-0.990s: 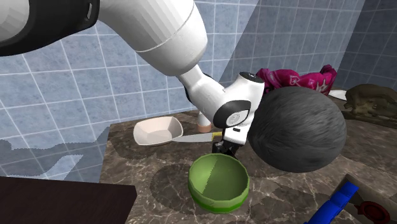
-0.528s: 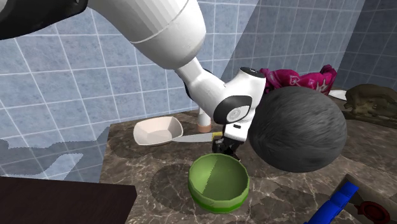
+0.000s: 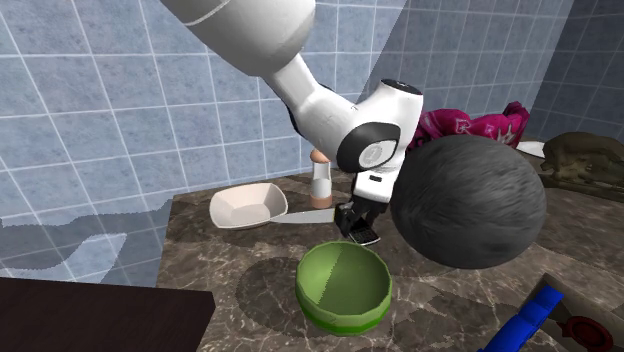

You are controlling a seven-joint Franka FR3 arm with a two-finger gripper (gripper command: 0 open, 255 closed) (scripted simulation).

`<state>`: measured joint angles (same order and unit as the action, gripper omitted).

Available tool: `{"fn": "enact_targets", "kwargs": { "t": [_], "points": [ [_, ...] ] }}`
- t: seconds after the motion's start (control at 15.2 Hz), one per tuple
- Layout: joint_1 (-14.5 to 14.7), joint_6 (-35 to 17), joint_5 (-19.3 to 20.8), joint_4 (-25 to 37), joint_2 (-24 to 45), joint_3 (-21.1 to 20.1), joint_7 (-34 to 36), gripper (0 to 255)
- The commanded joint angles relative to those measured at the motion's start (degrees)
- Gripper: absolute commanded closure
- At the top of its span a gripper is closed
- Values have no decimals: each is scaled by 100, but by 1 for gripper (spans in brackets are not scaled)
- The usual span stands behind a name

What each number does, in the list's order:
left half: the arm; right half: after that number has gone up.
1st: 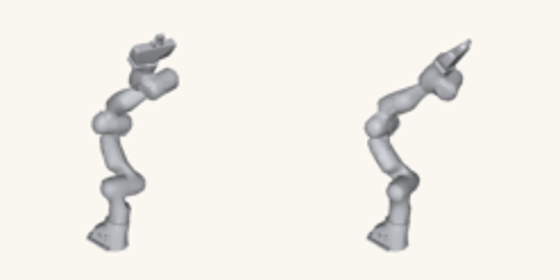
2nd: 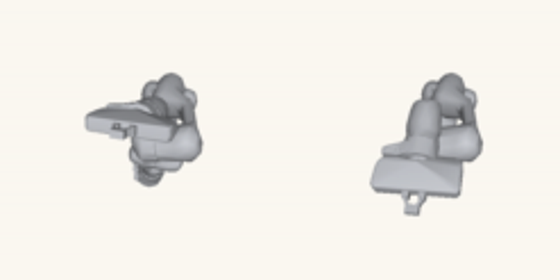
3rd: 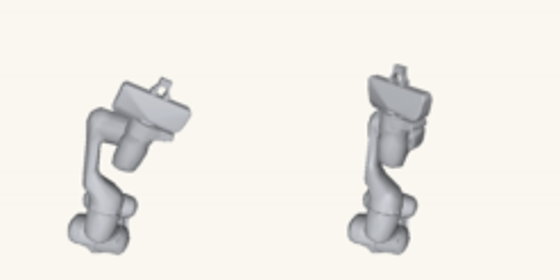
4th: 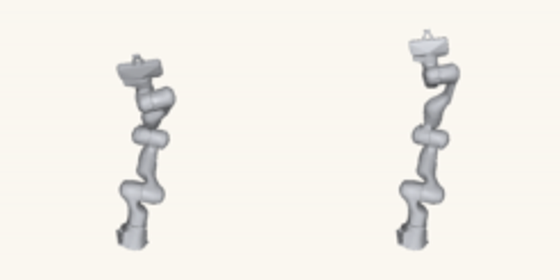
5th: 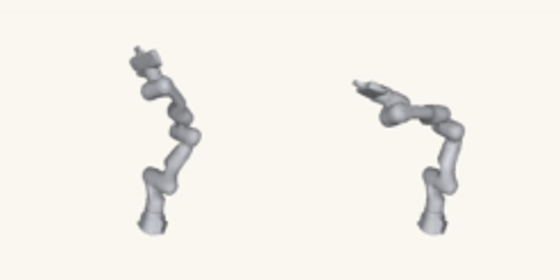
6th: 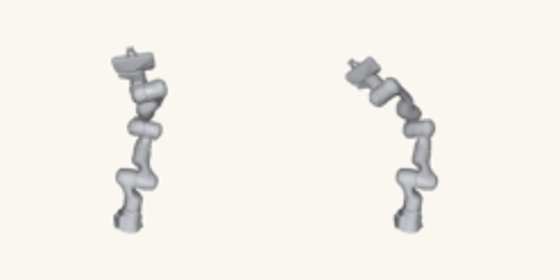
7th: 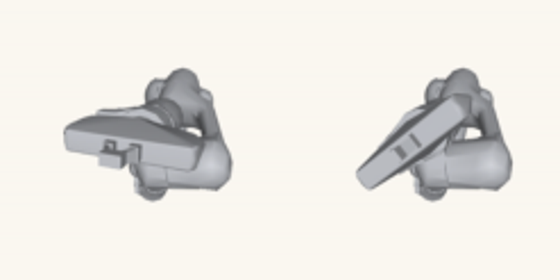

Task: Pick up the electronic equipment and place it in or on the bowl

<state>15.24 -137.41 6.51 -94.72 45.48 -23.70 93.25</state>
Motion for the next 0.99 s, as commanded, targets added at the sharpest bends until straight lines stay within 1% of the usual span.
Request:
{"fn": "enact_targets", "kwargs": {
  "t": [0.0, 0.92],
  "points": [
    [-22, 86, -26, -5, -109, -31, 5, 255],
    [-183, 767, -231, -16, -819, -240, 15, 255]
  ]
}}
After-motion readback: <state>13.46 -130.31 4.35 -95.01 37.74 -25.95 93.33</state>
